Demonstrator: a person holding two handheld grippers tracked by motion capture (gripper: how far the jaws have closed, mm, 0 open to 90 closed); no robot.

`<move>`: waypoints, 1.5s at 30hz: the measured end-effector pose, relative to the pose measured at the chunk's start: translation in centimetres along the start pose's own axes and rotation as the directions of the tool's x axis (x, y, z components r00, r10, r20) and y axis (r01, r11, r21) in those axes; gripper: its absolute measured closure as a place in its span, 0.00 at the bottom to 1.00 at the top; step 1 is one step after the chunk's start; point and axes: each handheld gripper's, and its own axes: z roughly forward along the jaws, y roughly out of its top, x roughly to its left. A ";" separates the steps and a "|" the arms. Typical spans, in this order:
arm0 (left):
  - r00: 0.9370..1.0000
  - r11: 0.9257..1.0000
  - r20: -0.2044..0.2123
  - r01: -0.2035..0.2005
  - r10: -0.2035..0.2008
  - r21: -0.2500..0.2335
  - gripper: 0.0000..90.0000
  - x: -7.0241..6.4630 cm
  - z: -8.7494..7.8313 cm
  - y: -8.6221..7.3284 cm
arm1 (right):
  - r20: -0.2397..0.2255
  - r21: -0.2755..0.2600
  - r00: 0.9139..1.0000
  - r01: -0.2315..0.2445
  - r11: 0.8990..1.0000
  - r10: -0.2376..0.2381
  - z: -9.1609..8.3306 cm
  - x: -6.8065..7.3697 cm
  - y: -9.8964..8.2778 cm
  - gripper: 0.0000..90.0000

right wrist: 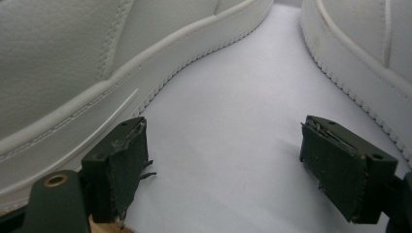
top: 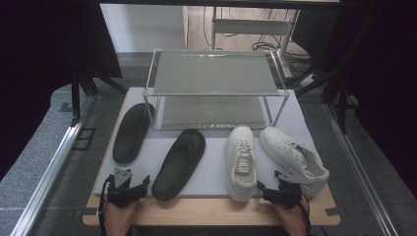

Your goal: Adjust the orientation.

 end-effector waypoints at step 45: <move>0.988 0.999 0.153 -0.024 0.018 0.040 1.00 0.1 2.7 5.0 | 0.010 0.007 1.000 0.017 1.000 -0.017 0.1 0.1 0.0 0.19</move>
